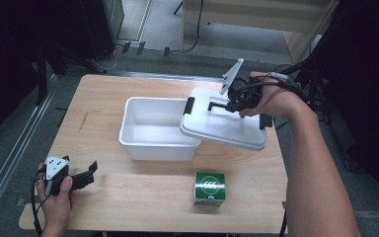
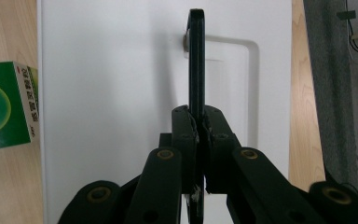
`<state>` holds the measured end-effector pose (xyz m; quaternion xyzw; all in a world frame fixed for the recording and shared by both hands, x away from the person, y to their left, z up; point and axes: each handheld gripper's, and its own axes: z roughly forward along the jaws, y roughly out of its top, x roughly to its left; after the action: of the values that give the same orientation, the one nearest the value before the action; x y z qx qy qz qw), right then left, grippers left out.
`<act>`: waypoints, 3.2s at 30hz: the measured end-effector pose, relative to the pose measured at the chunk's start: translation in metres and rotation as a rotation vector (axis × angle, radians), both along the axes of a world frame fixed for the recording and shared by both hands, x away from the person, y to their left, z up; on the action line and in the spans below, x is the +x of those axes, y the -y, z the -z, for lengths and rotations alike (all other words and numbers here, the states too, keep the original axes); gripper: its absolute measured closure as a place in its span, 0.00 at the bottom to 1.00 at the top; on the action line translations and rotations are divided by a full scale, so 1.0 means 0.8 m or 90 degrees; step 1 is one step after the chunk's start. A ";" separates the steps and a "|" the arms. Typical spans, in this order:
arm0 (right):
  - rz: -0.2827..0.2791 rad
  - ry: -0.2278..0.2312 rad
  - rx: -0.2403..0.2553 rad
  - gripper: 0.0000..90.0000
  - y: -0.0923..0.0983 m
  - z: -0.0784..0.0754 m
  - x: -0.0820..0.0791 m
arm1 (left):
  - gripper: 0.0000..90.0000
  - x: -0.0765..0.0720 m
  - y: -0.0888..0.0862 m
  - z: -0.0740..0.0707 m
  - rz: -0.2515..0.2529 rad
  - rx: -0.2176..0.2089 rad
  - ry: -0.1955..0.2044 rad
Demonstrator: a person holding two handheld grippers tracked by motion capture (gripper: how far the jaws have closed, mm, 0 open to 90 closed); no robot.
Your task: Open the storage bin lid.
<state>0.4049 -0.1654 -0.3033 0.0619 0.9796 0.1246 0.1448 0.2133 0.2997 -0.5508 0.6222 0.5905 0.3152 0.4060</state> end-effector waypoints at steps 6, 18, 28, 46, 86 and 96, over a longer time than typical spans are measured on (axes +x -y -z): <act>0.019 -0.002 0.003 0.95 0.022 0.003 -0.004 | 0.03 0.000 0.000 0.000 0.000 0.000 0.000; 0.046 -0.008 0.005 0.95 0.067 0.017 -0.012 | 0.03 0.000 0.001 0.000 -0.003 0.008 0.003; 0.070 -0.011 0.010 0.95 0.092 0.044 -0.015 | 0.03 -0.001 0.002 0.000 -0.005 0.010 0.004; 0.090 -0.025 0.004 0.95 0.107 0.129 -0.008 | 0.03 -0.001 0.001 0.000 -0.004 0.008 0.006; 0.124 -0.017 0.025 0.65 0.113 0.191 -0.025 | 0.03 -0.002 0.001 0.000 -0.007 0.008 0.005; 0.160 -0.035 0.057 0.06 0.107 0.162 -0.048 | 0.03 -0.003 0.001 0.000 -0.007 0.012 0.006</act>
<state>0.3665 -0.2511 -0.4330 0.1941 0.9611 0.1476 0.1294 0.2113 0.2986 -0.5507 0.6212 0.5890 0.3259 0.4013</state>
